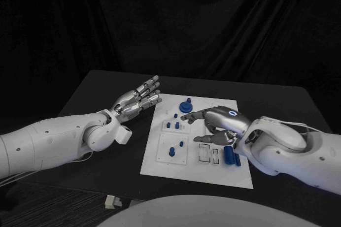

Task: Assemble the parts on the task board

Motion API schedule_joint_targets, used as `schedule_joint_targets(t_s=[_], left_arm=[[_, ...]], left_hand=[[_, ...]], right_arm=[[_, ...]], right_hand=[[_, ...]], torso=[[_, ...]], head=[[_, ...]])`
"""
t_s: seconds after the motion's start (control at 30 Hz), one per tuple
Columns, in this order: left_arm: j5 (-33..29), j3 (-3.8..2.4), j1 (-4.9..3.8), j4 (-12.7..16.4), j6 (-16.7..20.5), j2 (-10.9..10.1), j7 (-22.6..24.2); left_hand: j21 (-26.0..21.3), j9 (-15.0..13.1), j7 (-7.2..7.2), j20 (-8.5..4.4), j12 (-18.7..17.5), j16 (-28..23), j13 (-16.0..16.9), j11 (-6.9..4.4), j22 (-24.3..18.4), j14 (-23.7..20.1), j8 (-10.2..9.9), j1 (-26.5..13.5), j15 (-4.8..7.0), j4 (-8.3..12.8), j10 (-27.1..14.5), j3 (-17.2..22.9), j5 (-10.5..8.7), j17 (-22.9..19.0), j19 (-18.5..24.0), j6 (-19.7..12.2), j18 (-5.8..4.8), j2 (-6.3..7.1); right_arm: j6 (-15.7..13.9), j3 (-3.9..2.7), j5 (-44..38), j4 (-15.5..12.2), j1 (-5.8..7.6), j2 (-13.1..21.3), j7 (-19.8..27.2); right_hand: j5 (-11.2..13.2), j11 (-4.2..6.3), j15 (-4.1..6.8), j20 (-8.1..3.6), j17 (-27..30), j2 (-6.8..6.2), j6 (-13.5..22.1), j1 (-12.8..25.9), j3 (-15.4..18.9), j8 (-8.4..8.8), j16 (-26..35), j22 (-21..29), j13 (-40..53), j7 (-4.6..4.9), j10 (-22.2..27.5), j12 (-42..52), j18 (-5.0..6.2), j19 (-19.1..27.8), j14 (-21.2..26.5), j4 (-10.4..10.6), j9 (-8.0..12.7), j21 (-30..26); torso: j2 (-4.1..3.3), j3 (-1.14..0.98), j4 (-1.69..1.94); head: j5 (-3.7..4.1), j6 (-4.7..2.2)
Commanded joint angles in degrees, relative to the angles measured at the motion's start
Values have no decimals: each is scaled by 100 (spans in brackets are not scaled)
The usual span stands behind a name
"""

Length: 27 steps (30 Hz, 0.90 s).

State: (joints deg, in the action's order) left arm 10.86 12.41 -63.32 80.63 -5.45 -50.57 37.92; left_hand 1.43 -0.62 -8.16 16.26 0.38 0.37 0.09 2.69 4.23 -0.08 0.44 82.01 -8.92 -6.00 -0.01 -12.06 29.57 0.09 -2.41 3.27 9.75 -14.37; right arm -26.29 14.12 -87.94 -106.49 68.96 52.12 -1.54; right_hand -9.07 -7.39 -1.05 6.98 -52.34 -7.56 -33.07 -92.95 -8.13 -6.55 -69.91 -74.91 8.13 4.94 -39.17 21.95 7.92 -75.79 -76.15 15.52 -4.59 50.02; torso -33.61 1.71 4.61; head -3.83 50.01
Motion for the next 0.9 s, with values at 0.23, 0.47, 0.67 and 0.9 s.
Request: schedule_joint_targets(t_s=[0.23,0.47,0.67,0.9], left_arm=[[-32,-5,5,-35,35,21,110],[-32,-4,30,-63,5,39,95],[-32,-4,62,-77,-11,38,85],[-32,-4,82,-89,-36,47,74]], left_hand=[[2,-12,45,19,-38,-37,-9,38,1,8,32,-7,-42,-20,1,18,6,-9,5,23,49,-66],[-1,-10,55,18,-38,-37,-9,40,-8,8,31,-3,-41,-20,1,33,17,-9,9,18,49,-87],[1,-11,59,18,-38,-37,-9,40,-4,8,31,0,-45,-19,1,40,19,-9,7,20,49,-98],[1,-11,62,18,-38,-37,-9,39,-4,8,31,1,-51,-19,1,45,19,-9,7,19,49,-103]], right_arm=[[-89,6,841,-138,421,887,-221],[737,9,435,152,405,1001,-1193],[1452,9,149,272,306,969,-2093],[2030,10,50,303,250,890,-2644]], right_hand=[[-91,430,174,-113,-14,21,-1288,485,260,-178,-110,-639,1560,38,-881,2908,-116,-64,-71,-117,-282,246],[-2,760,439,-383,-1179,78,-2021,1249,458,-548,-775,-713,6519,-39,-3721,6236,-187,-202,-538,79,-690,603],[-59,923,625,-543,-3766,29,-2674,2852,458,-1537,-2009,-1032,8187,-257,-5083,6805,-423,-824,-1385,120,-1702,2107],[254,1036,790,-725,-3766,10,-3164,4040,250,-1999,-2009,-1254,8187,-446,-5083,6805,-594,-1114,-1385,138,-2493,3077]], torso=[[2,8,4],[23,9,-20],[60,13,-37],[92,-4,-66]], head=[[268,-1],[437,-1],[530,-1],[505,-1]])
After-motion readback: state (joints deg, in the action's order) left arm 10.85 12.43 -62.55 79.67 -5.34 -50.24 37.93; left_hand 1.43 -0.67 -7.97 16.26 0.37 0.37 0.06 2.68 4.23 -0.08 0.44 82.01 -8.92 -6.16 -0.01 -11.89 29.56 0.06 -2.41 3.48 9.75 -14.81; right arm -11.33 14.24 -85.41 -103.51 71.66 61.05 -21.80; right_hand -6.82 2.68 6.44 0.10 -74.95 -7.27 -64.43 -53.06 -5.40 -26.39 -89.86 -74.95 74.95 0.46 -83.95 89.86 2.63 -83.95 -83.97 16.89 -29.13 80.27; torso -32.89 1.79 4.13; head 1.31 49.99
